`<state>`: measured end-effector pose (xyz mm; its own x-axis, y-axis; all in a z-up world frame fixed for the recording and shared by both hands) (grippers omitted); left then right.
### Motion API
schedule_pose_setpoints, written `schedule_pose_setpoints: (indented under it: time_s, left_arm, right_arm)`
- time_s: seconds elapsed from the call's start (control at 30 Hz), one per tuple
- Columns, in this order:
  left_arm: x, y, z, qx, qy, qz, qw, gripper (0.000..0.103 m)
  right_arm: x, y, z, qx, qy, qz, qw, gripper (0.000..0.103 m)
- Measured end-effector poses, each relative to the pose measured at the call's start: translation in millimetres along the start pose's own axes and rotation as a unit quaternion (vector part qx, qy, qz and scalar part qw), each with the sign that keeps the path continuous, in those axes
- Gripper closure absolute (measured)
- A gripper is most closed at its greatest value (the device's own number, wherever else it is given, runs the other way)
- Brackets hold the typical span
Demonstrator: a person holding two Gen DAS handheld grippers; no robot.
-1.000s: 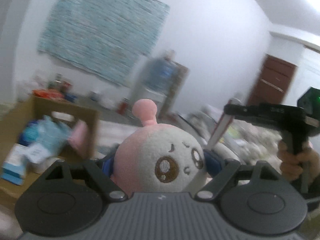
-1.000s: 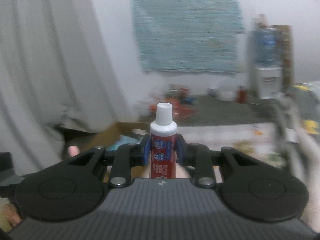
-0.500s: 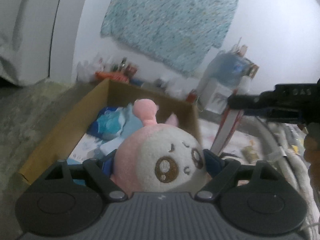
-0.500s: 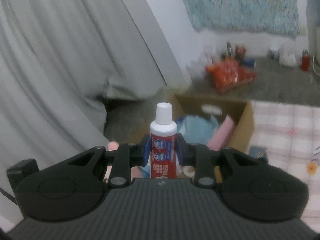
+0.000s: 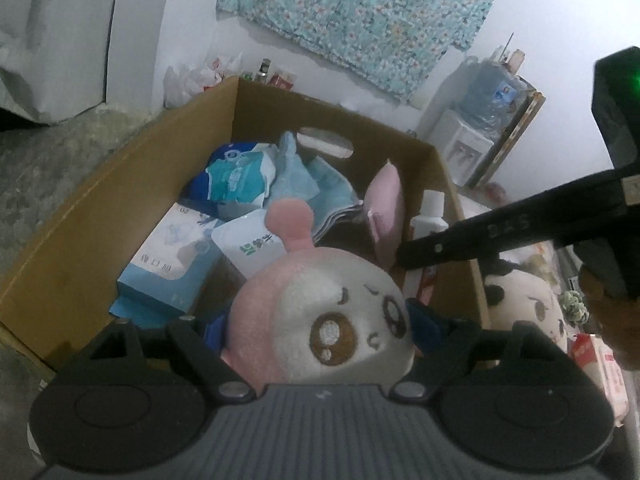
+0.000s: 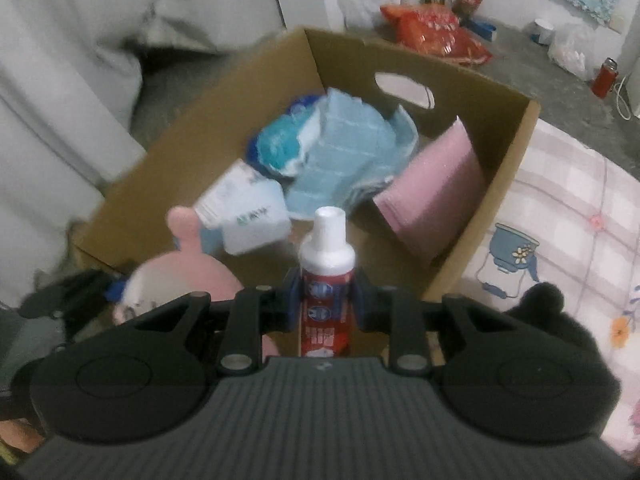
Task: Organize soft objects
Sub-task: 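Carry the plush in left tool and toothpaste in right tool to the cardboard box, then lower the toothpaste tube into the box and open the right tool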
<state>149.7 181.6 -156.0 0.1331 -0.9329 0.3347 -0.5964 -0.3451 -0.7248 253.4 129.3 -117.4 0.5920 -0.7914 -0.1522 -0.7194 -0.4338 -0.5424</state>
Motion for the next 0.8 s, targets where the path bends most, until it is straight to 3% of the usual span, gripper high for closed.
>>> schedule_pose_setpoints:
  time_s: [0.1, 0.37, 0.57, 0.8]
  left_arm:
    - [-7, 1, 4, -0.004, -0.004, -0.006, 1.0000, 0.016]
    - [-9, 3, 7, -0.014, -0.011, -0.003, 0.9998, 0.015]
    - [-5, 1, 9, -0.017, -0.016, 0.006, 0.9997, 0.015]
    - [1, 0, 14, -0.024, -0.028, 0.020, 0.9991, 0.015]
  right_arm:
    - [5, -3, 13, -0.017, 0.037, -0.026, 0.999, 0.077]
    - [19, -13, 24, -0.007, 0.119, -0.069, 0.991, 0.070]
    - [34, -14, 21, 0.005, 0.128, -0.064, 0.990, 0.070]
    - [41, -27, -13, 0.061, 0.143, -0.069, 0.985, 0.070]
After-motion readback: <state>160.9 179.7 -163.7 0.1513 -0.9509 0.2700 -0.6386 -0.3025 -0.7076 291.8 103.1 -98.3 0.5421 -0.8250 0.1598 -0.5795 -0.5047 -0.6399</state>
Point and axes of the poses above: each gripper's, at about its wrist camera, not at the fingertips, and z roughly the way its jaws point, x to its right, y to its underside, the point moved 10 cm from there along z, roughly the way its jaws point, and after that the axes turned 7 degrees about x, right-handed, at the moved point
